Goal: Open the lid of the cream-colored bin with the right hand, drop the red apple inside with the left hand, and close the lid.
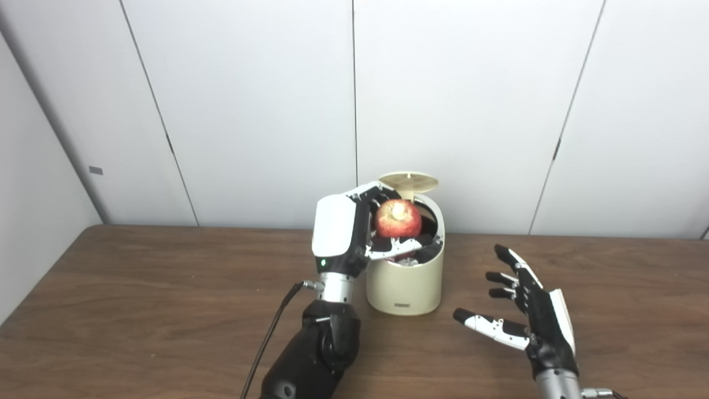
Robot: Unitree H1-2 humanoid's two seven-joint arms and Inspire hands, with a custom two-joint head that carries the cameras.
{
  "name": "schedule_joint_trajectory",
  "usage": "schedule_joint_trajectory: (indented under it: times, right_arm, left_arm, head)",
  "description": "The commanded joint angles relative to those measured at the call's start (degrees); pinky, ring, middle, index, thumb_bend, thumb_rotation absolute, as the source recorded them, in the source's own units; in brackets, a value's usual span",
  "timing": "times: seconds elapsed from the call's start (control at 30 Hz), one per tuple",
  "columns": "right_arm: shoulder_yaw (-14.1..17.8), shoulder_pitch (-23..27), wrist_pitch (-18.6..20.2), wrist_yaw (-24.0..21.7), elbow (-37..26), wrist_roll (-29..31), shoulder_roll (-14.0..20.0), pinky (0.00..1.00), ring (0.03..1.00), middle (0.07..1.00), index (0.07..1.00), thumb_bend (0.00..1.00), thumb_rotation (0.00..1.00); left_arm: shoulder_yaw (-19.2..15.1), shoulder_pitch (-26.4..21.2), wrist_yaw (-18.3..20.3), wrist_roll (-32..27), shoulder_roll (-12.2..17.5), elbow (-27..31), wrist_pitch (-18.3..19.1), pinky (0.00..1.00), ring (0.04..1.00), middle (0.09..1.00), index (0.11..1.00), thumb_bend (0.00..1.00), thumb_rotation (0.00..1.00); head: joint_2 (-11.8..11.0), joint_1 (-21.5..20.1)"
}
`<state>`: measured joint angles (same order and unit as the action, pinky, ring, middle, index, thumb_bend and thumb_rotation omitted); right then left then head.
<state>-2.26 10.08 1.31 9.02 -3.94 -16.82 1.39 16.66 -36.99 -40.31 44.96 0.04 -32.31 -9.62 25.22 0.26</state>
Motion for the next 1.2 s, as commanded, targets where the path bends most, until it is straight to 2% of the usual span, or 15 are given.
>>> schedule_joint_trajectory:
  times: [0.0,0.27,0.43,0.53,1.17]
  right_arm:
    - [-0.1,1.4,-1.9,0.5,-2.1,-0.2,-0.5,0.64,0.746,0.889,0.849,0.79,0.18]
    - [-0.2,1.5,-2.4,0.3,-1.8,-0.2,-0.4,0.64,0.743,0.892,0.851,0.81,0.20]
    - [-0.3,1.5,-2.3,0.2,-1.7,-0.2,-0.5,0.65,0.739,0.892,0.851,0.81,0.20]
    - [-0.3,1.6,-2.2,0.2,-1.7,-0.2,-0.5,0.64,0.737,0.891,0.853,0.81,0.21]
    - [-0.9,1.8,-1.8,0.2,-2.1,-1.1,-0.5,0.62,0.728,0.886,0.846,0.81,0.21]
  left_arm:
    - [0.3,-1.9,-0.2,0.3,-0.2,-0.6,1.0,0.31,0.431,0.474,0.505,0.50,0.00]
    - [1.3,-2.2,-1.5,2.1,0.1,-1.3,4.3,0.35,0.420,0.477,0.524,0.50,0.00]
    - [1.8,-2.3,-1.6,2.8,0.6,-1.3,5.4,0.42,0.544,0.485,0.507,0.52,0.00]
    - [1.9,-2.3,-1.2,2.7,0.8,-0.9,5.8,0.45,0.570,0.486,0.506,0.52,0.00]
    - [2.5,-1.7,-1.0,2.7,1.7,0.2,5.2,0.43,0.540,0.479,0.513,0.52,0.00]
  head:
    - [0.1,0.1]
    - [0.0,0.2]
    - [0.0,0.3]
    - [0.0,0.4]
    - [0.1,0.5]
